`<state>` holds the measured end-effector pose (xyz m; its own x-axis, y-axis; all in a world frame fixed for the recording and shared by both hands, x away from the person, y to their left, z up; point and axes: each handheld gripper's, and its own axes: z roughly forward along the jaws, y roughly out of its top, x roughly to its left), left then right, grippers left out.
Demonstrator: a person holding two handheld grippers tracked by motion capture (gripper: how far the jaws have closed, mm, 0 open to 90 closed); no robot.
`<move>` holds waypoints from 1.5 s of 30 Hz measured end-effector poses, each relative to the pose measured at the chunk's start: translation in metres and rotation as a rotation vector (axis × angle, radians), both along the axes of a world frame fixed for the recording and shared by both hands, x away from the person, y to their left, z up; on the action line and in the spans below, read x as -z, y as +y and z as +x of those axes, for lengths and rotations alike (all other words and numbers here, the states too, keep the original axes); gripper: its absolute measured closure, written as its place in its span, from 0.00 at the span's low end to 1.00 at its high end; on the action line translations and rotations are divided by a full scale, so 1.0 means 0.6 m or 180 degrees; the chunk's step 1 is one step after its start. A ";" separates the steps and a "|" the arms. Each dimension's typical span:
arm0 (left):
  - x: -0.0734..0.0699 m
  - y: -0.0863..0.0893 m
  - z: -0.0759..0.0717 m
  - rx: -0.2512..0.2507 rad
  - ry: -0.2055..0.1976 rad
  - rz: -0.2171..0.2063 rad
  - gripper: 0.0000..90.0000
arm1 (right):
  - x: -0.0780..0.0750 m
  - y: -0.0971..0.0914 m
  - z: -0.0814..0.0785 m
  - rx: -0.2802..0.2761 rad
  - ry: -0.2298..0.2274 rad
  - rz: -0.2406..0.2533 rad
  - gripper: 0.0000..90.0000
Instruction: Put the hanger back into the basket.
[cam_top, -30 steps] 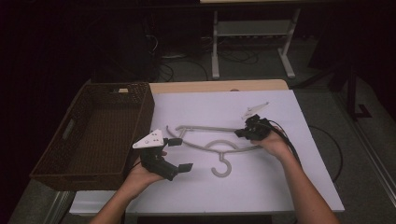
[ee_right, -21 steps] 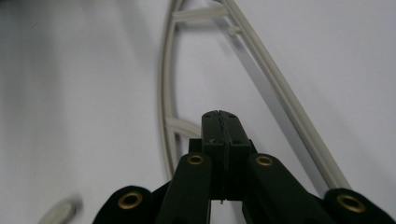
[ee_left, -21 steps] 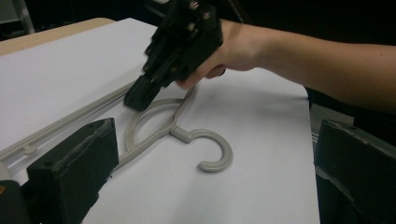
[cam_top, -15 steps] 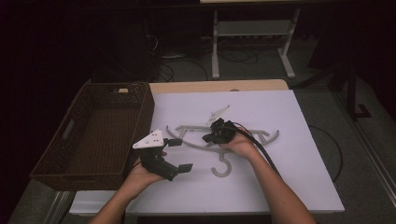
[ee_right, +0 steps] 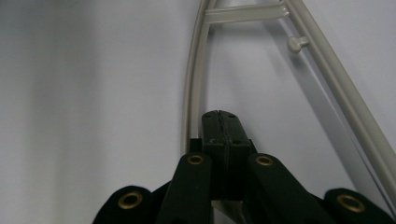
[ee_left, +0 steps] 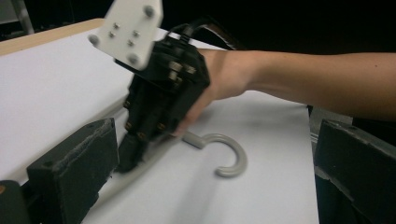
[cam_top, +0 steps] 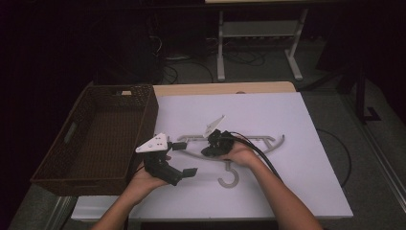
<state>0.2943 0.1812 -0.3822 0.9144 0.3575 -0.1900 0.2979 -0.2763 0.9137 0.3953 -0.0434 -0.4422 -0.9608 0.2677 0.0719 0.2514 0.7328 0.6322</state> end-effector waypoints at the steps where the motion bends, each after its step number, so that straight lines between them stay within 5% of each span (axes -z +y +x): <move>1: 0.000 0.000 0.000 -0.0001 -0.0001 0.0004 0.00 | 0.000 0.000 -0.008 -0.0052 0.0016 -0.0001 0.99; 9: -0.003 0.003 -0.001 -0.0003 -0.0015 0.0010 0.00 | -0.003 -0.004 -0.058 -0.0414 0.0136 0.0010 0.99; 14: -0.002 0.001 -0.001 0.0000 -0.0019 0.0018 0.00 | -0.011 -0.008 -0.067 -0.0392 0.0055 0.0052 0.99; 19: -0.002 0.002 -0.001 0.0004 -0.0031 0.0037 0.00 | -0.032 -0.032 -0.064 -0.0124 -0.0089 0.0243 0.89; 20: -0.002 0.002 0.000 0.0008 -0.0041 0.0052 0.00 | -0.047 -0.048 -0.068 0.0054 -0.0127 0.0328 0.80; 25: -0.002 0.003 0.000 0.0017 -0.0062 0.0082 0.00 | -0.074 -0.091 -0.084 0.0382 -0.0196 0.0515 0.52; 31: 0.001 -0.002 0.002 0.0026 -0.0081 0.0212 0.00 | -0.095 -0.149 -0.111 0.0797 -0.0301 0.0750 0.32; 45: 0.016 -0.024 0.024 0.0066 -0.0122 0.0417 0.00 | -0.087 -0.232 -0.163 0.1267 -0.0488 0.1013 0.18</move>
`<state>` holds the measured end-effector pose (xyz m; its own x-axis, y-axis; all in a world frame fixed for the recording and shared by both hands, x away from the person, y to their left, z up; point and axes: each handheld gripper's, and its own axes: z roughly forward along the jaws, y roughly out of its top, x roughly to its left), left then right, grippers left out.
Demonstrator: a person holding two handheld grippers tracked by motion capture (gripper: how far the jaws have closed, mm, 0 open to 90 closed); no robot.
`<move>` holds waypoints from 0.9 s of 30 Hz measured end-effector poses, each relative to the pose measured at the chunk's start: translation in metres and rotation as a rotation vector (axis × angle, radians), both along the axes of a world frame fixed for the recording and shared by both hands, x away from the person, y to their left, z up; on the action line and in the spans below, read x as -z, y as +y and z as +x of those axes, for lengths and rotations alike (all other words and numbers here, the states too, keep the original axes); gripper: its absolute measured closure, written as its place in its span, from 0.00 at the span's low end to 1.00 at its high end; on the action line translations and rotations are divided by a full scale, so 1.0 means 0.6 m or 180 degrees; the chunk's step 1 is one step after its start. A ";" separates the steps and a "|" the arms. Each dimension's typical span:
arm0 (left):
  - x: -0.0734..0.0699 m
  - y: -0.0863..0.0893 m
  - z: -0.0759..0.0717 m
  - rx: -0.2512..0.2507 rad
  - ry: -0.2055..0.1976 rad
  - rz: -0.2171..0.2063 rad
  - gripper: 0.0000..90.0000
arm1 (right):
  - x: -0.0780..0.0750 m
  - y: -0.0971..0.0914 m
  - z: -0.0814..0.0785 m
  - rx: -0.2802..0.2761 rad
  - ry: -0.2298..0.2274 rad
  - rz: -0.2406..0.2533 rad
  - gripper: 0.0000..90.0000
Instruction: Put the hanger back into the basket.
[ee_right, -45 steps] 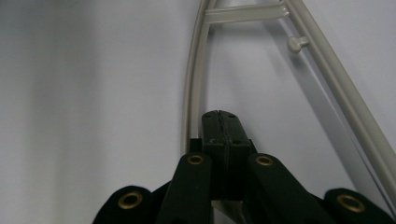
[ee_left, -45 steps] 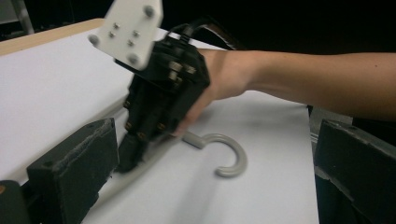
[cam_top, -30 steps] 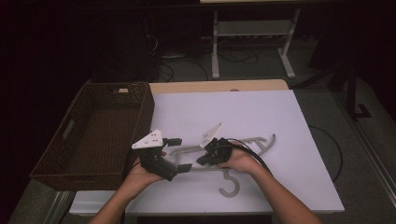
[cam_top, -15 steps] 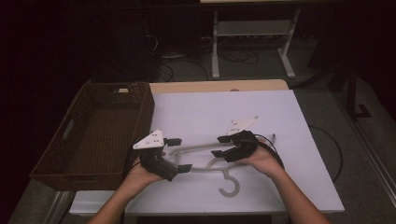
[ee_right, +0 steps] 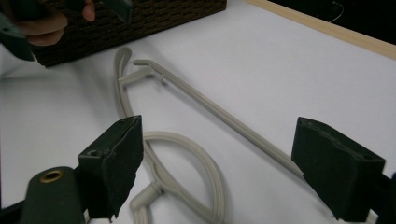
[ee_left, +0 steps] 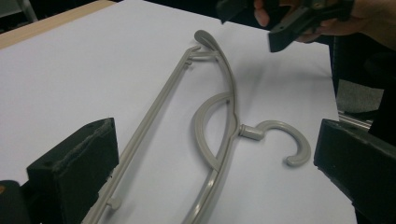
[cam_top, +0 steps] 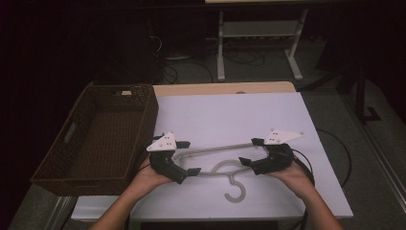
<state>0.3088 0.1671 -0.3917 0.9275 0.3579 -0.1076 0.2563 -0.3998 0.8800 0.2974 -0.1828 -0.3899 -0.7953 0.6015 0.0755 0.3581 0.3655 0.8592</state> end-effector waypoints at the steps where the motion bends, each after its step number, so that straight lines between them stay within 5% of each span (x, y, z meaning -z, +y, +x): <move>1: 0.001 -0.002 0.003 0.0017 0.0017 0.0037 0.00 | 0.002 -0.005 -0.005 0.0025 -0.0002 0.0023 0.18; 11: 0.016 -0.020 0.030 0.0121 0.0071 0.0449 0.09 | 0.015 -0.031 -0.032 0.0158 0.0035 0.0130 0.18; 12: 0.018 -0.023 0.031 0.0149 0.0087 0.0481 0.18 | 0.016 -0.036 -0.034 0.0177 0.0041 0.0131 0.18; 16: 0.032 -0.040 0.040 0.0313 0.0158 0.0719 0.24 | 0.018 -0.038 -0.032 0.0187 0.0033 0.0143 0.18; 22: 0.045 -0.058 0.048 0.0453 0.0299 0.0838 0.33 | 0.020 -0.036 -0.032 0.0159 0.0041 0.0118 0.18; 27: 0.051 -0.066 0.047 0.0501 0.0273 0.0933 0.43 | 0.021 -0.039 -0.031 0.0165 0.0036 0.0104 0.18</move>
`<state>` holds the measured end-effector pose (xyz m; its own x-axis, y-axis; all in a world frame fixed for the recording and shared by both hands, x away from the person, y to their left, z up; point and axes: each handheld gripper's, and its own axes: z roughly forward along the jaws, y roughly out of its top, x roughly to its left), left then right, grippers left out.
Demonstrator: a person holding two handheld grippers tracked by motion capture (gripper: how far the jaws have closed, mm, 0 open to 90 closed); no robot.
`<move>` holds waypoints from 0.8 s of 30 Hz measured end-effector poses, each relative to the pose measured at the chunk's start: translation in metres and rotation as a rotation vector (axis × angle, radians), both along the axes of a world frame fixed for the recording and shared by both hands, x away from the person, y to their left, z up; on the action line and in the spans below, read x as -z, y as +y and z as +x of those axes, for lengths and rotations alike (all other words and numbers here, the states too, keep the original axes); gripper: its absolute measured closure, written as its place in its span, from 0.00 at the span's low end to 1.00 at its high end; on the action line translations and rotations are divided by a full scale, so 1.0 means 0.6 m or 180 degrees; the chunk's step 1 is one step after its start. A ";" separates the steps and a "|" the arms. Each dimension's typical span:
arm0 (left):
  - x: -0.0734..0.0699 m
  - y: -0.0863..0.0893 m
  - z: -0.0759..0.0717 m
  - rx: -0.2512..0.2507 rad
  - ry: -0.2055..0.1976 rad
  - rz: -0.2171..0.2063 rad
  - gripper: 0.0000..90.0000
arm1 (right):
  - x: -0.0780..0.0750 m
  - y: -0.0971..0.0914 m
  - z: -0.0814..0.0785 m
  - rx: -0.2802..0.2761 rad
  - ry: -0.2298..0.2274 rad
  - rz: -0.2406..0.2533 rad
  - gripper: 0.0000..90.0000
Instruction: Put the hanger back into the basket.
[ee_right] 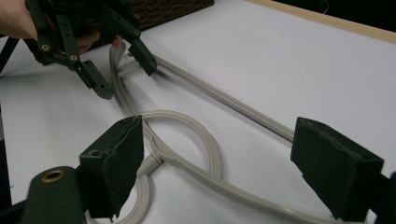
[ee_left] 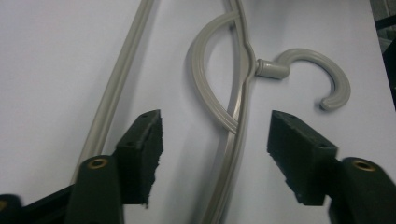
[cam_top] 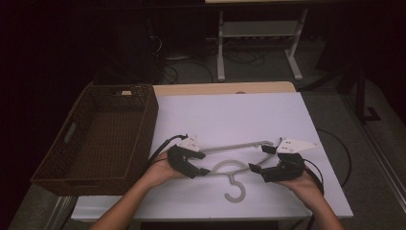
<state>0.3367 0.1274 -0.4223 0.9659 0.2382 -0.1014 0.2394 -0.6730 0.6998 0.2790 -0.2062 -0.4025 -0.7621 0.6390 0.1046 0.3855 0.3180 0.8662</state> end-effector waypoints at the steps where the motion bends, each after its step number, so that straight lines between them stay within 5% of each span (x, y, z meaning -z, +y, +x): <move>1: 0.002 -0.002 -0.001 0.0018 -0.0019 0.0015 0.46 | 0.000 0.000 0.000 0.0001 0.0009 0.0003 0.19; 8: 0.011 -0.013 -0.011 0.0163 -0.0095 0.0262 0.58 | 0.003 0.001 0.001 -0.0023 -0.0002 -0.0023 0.21; 18: 0.024 -0.028 -0.014 0.0324 -0.0213 0.0406 0.72 | 0.004 0.002 0.002 -0.0046 0.0007 -0.0031 0.21; 24: 0.027 -0.030 -0.014 0.0369 -0.0210 0.0383 0.80 | 0.004 0.000 0.003 -0.0032 0.0002 -0.0028 0.21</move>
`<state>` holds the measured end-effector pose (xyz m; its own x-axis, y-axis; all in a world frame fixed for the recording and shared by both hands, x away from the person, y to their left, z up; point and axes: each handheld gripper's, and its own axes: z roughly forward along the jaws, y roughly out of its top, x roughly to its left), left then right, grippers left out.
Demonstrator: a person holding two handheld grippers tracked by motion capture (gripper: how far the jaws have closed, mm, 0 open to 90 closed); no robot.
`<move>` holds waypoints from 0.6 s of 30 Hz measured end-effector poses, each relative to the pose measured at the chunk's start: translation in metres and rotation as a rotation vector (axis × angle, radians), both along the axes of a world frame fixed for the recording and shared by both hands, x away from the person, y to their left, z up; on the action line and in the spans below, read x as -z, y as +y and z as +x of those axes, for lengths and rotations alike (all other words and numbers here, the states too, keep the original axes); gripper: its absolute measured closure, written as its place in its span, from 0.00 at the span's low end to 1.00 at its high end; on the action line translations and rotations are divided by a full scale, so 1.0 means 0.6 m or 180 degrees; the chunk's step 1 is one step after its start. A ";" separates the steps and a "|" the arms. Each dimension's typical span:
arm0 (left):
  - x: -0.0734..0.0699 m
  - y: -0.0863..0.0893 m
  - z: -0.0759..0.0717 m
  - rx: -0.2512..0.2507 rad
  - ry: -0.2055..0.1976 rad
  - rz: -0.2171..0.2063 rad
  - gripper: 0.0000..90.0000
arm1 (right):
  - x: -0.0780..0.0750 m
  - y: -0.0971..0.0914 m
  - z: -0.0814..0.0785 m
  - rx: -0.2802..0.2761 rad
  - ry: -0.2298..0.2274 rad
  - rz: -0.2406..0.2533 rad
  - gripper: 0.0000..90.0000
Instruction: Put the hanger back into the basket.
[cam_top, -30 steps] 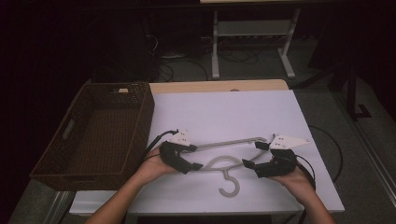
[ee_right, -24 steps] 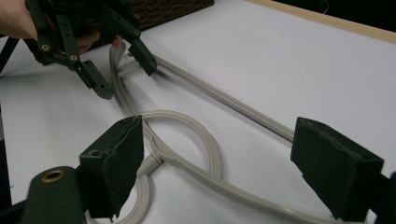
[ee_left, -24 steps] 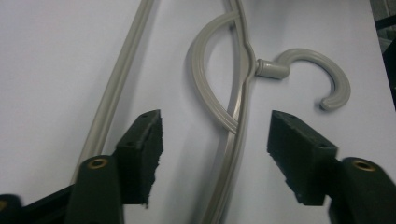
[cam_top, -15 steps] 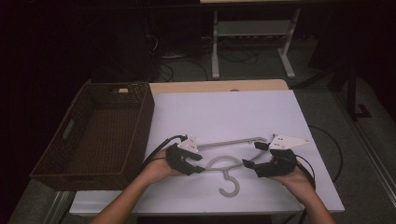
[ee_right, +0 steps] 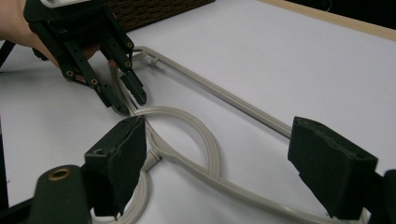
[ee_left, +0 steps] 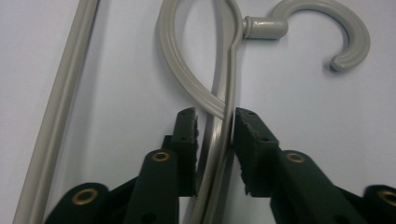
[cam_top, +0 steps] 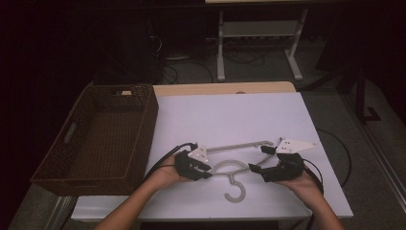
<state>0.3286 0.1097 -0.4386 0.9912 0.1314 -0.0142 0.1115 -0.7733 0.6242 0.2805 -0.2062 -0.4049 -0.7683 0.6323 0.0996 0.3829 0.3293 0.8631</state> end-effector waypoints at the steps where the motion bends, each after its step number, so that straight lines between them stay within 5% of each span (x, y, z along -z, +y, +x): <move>1: 0.000 0.000 0.000 0.0014 -0.0002 0.0001 0.81 | 0.000 0.000 0.000 0.0002 -0.0001 0.0002 0.21; 18: 0.003 0.003 0.004 0.0074 0.0096 -0.0090 0.92 | 0.003 0.000 0.000 0.0004 0.0021 -0.0004 0.21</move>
<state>0.3309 0.1115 -0.4407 0.9931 0.1074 -0.0475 0.1127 -0.7580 0.6425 0.2808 -0.2062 -0.4065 -0.7668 0.6335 0.1037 0.3890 0.3300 0.8601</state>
